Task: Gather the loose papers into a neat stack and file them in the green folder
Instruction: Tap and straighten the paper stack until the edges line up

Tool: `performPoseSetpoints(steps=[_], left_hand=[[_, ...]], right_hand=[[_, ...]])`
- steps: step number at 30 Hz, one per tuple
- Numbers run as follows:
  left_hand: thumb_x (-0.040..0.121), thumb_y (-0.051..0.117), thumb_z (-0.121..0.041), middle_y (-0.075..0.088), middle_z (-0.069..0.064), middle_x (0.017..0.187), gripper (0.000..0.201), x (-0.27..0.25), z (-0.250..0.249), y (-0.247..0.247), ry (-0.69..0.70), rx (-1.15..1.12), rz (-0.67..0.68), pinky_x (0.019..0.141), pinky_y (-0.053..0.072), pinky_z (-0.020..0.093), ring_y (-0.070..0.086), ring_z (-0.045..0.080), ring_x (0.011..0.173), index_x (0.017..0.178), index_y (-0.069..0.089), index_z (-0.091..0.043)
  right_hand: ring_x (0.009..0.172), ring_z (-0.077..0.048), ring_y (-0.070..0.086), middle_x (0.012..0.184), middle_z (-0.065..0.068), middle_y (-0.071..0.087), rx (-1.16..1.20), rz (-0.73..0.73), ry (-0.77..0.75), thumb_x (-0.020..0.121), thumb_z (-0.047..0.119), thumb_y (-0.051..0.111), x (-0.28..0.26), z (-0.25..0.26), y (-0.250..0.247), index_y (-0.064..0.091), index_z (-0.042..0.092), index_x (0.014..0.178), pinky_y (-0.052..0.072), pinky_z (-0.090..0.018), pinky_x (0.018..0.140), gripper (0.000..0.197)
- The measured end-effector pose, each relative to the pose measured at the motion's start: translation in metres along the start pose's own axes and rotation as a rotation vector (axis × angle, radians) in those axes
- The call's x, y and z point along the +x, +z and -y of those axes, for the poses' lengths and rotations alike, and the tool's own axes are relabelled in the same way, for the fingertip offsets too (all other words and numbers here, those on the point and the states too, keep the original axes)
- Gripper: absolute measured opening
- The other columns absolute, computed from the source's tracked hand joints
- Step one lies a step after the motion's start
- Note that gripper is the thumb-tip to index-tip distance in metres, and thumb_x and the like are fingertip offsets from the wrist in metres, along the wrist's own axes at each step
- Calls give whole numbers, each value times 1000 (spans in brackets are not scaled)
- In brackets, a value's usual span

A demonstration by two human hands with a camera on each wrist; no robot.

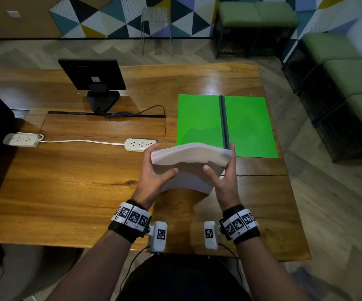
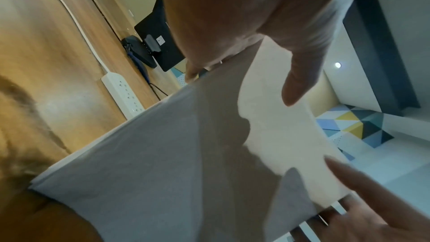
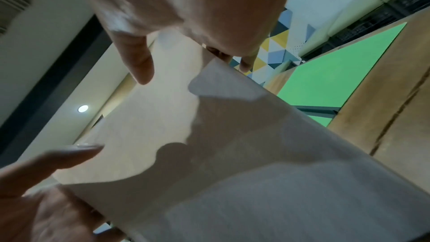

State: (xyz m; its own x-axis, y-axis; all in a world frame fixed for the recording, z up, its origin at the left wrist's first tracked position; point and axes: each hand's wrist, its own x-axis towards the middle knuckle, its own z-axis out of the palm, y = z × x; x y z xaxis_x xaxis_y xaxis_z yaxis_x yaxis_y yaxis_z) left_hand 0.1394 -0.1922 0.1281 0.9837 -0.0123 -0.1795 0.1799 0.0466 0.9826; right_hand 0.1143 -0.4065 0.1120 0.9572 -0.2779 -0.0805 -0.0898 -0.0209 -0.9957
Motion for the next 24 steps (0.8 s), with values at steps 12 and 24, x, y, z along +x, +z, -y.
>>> performPoseSetpoints(steps=[12, 24], left_hand=[[80, 82, 5, 61, 3, 132, 83, 0, 1, 7, -86, -30, -48, 102, 53, 30, 59, 19, 123, 145, 44, -28], [71, 57, -86, 42, 5, 164, 109, 2, -10, 13, -247, -97, -203, 121, 35, 55, 42, 26, 147, 160, 35, -28]], right_hand=[[108, -22, 63, 118, 0, 66, 140, -367, 66, 100, 37, 57, 22, 25, 23, 65, 24, 129, 53, -38, 91, 33], [137, -31, 50, 147, -11, 52, 32, -141, 19, 76, 77, 67, 8, 7, 6, 51, 34, 142, 45, -55, 112, 80]])
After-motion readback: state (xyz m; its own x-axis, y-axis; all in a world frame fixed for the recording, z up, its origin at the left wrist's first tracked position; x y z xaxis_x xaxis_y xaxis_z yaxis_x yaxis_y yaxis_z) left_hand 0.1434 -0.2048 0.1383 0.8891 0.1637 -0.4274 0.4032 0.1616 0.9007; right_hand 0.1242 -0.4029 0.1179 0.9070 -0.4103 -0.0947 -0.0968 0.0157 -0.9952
